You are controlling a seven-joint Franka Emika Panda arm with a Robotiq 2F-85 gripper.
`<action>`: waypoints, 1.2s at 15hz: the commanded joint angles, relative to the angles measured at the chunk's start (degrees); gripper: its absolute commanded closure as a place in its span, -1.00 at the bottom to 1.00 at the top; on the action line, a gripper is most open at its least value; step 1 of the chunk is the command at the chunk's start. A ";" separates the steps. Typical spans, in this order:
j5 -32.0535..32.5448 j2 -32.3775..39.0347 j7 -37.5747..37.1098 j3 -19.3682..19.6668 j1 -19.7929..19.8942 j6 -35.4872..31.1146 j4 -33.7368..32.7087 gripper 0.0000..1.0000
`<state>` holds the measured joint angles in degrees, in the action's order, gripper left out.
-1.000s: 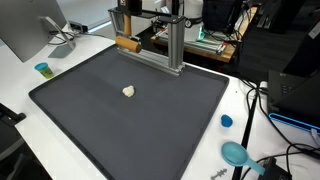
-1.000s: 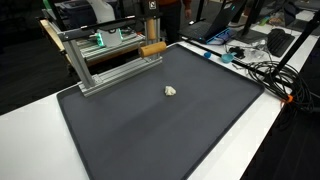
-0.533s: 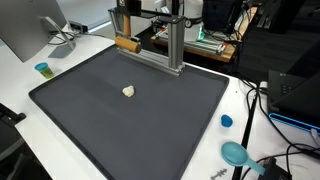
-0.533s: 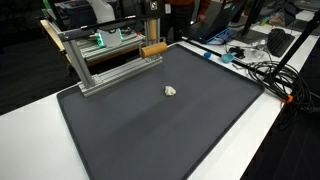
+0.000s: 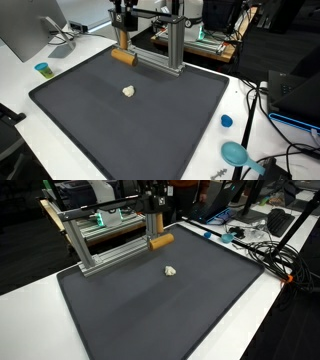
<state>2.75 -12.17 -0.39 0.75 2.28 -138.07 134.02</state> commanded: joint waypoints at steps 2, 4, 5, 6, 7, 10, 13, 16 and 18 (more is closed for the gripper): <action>0.11 8.47 0.56 -0.21 -0.94 -4.51 -3.86 0.57; -0.60 10.88 0.97 -0.18 -1.20 -5.73 -4.70 0.57; -0.85 11.81 1.19 -0.17 -1.25 -6.17 -5.07 0.57; -0.84 12.62 1.23 -0.15 -1.21 -6.36 -5.37 0.57; -0.90 13.33 1.20 -0.11 -1.16 -6.42 -5.67 0.57; -1.29 15.02 1.19 -0.25 -1.24 -6.72 -6.48 0.57; -1.14 16.57 0.88 -0.16 -1.12 -7.40 -7.41 0.57; -1.06 17.84 0.85 -0.08 -1.03 -7.75 -8.10 0.57; -1.77 18.70 1.26 -0.14 -0.93 -7.44 -8.58 0.57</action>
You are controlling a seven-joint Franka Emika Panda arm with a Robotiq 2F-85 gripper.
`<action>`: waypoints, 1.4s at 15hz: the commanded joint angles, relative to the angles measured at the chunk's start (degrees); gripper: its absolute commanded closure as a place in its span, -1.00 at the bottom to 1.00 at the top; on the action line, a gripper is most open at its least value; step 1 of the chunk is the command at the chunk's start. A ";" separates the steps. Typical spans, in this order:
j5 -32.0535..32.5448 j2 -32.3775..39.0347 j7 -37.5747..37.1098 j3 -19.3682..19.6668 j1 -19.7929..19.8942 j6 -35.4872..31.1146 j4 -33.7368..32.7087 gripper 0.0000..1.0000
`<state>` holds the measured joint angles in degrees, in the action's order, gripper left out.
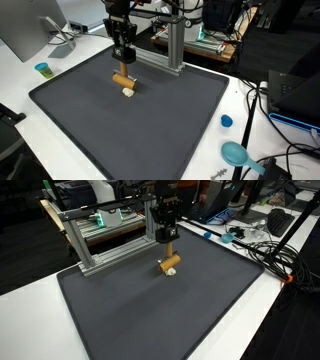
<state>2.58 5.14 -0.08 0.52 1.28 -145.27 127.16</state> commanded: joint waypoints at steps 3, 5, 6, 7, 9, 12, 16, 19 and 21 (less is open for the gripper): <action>-2.29 2.61 1.00 0.08 0.20 -1.52 -1.89 0.57; -2.94 3.31 1.16 -0.01 0.27 -1.42 -2.37 0.57; -3.02 3.71 1.17 0.01 0.30 -0.60 -2.63 0.57; -3.17 3.98 1.13 0.01 0.33 -0.64 -2.71 0.57; -3.45 4.47 1.16 0.00 0.41 -0.20 -2.98 0.57; -4.14 4.76 1.40 -0.08 0.52 1.69 -3.26 0.57; -5.39 4.64 2.02 -0.19 0.74 3.90 -3.60 0.57; -5.85 4.74 2.15 -0.12 0.83 4.68 -4.01 0.57; -5.97 5.06 2.13 -0.11 0.87 4.61 -4.06 0.57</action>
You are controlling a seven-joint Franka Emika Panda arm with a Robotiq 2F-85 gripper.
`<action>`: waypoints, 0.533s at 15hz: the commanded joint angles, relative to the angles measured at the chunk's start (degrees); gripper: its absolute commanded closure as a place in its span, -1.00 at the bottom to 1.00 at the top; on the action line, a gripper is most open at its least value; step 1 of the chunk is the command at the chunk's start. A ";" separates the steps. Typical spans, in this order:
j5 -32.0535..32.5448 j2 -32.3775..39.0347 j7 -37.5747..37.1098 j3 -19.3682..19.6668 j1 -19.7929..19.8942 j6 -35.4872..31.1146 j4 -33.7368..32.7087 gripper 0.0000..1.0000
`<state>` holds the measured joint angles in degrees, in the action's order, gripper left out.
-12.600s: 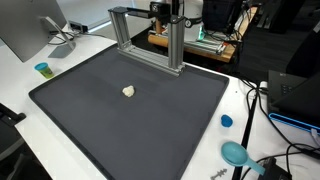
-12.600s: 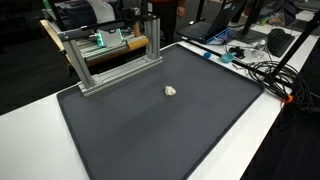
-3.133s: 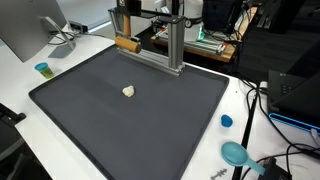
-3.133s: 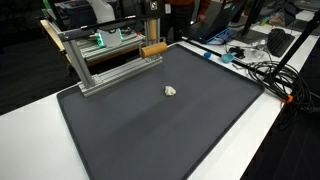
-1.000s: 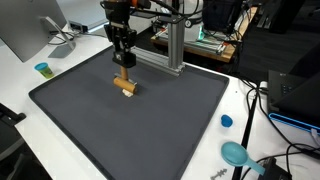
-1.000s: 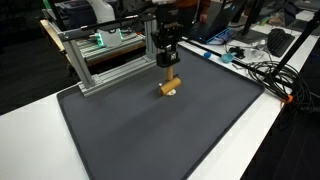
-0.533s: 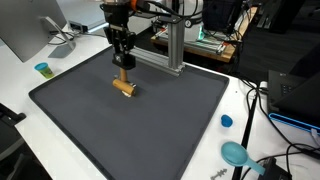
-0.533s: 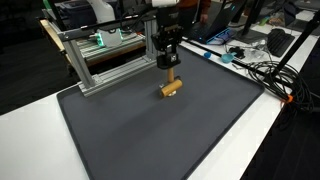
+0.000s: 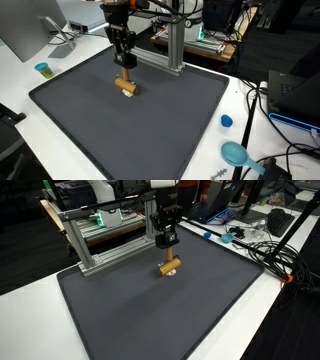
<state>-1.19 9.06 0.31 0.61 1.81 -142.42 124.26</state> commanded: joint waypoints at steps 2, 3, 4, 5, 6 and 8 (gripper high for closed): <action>-2.20 1.26 1.69 -0.21 0.31 2.66 -1.24 0.57; -2.26 1.29 1.76 -0.22 0.33 3.36 -1.33 0.57; -2.19 1.30 1.70 -0.19 0.32 3.62 -1.38 0.57; -2.10 1.30 1.56 -0.15 0.30 3.61 -1.40 0.57; -2.21 1.32 1.64 -0.16 0.31 3.71 -1.45 0.57; -2.07 1.41 1.47 -0.12 0.29 3.28 -1.52 0.57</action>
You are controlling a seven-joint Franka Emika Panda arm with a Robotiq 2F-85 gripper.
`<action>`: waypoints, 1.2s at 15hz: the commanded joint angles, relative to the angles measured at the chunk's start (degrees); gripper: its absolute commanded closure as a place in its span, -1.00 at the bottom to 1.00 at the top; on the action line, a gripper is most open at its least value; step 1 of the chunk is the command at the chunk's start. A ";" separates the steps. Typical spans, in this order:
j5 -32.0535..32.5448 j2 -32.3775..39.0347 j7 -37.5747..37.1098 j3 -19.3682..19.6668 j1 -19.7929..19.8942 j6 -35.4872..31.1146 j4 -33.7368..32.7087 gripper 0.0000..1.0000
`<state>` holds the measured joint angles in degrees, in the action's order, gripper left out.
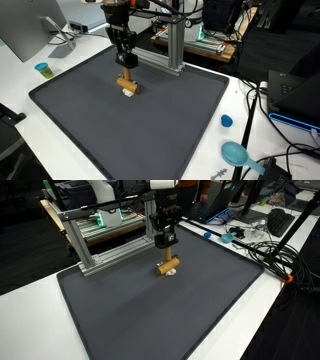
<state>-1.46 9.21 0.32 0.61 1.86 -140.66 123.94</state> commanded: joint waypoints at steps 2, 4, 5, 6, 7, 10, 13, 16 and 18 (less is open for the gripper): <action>-1.87 1.42 1.51 -0.14 0.26 1.87 -1.35 0.57; -1.49 1.50 1.03 0.01 0.22 -0.11 -1.05 0.57; -0.82 1.65 0.84 0.16 0.15 -2.35 -0.89 0.57; -0.14 1.79 0.58 0.29 0.04 -4.08 -0.86 0.57; 0.72 2.02 0.28 0.46 -0.08 -6.09 -0.88 0.57; 1.49 2.92 -0.03 0.68 -0.10 -7.80 -1.19 0.57; 1.49 3.30 -0.33 0.77 -0.16 -9.77 -1.09 0.57; 1.99 0.65 -0.38 0.94 -0.26 -12.43 -0.88 0.57; 1.65 -2.42 0.21 0.63 -0.26 -13.60 -0.60 0.57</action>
<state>-0.51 11.44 0.28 1.06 1.85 -153.18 123.21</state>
